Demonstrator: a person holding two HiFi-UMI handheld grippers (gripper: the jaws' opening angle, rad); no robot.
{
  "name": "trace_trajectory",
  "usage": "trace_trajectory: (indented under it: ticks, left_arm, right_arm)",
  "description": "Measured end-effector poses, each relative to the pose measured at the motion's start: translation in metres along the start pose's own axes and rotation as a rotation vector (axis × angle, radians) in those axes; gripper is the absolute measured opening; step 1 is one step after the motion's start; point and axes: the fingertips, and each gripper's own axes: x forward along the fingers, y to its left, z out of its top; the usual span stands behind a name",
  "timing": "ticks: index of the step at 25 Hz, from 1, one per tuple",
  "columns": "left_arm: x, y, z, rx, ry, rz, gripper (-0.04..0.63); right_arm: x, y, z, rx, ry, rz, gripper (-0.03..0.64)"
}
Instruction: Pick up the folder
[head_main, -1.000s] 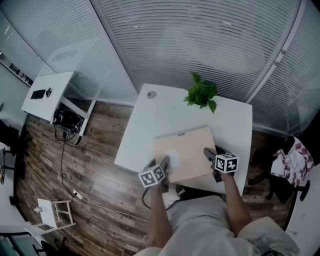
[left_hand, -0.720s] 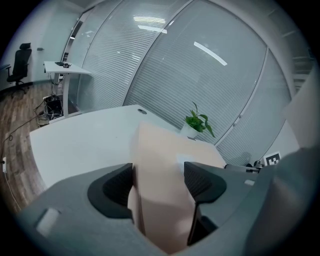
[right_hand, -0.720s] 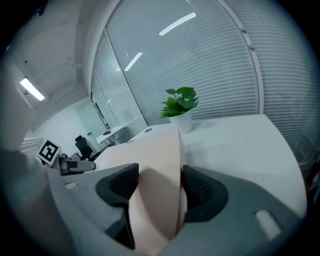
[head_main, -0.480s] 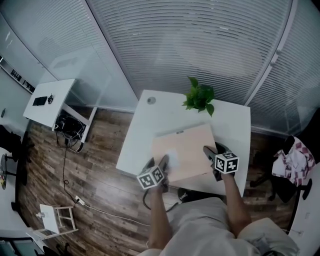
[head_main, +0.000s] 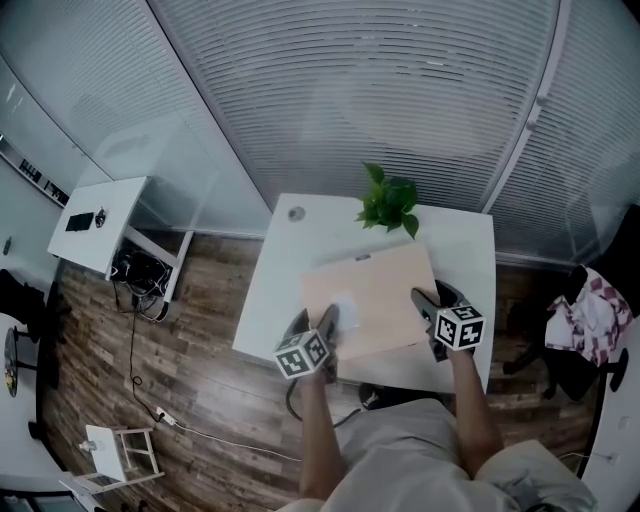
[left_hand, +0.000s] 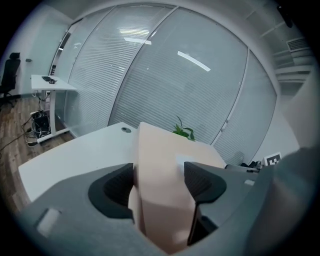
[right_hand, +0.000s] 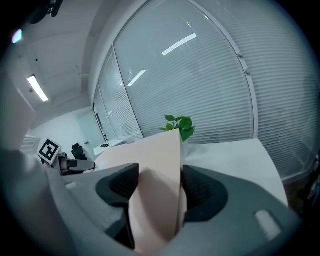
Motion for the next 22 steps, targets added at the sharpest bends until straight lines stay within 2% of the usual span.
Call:
trace_trajectory:
  ticks: [5, 12, 22]
  left_arm:
    - [0.0, -0.022, 0.021, 0.051, -0.023, -0.023, 0.324]
    - [0.003, -0.049, 0.047, 0.084, -0.073, -0.067, 0.324]
    - [-0.016, -0.086, 0.088, 0.158, -0.151, -0.108, 0.324]
  right_arm:
    - [-0.015, -0.006, 0.018, 0.0, -0.051, -0.023, 0.276]
    - [-0.034, -0.012, 0.05, -0.038, -0.122, -0.057, 0.276]
    - [-0.068, -0.008, 0.09, -0.051, -0.241, -0.07, 0.275]
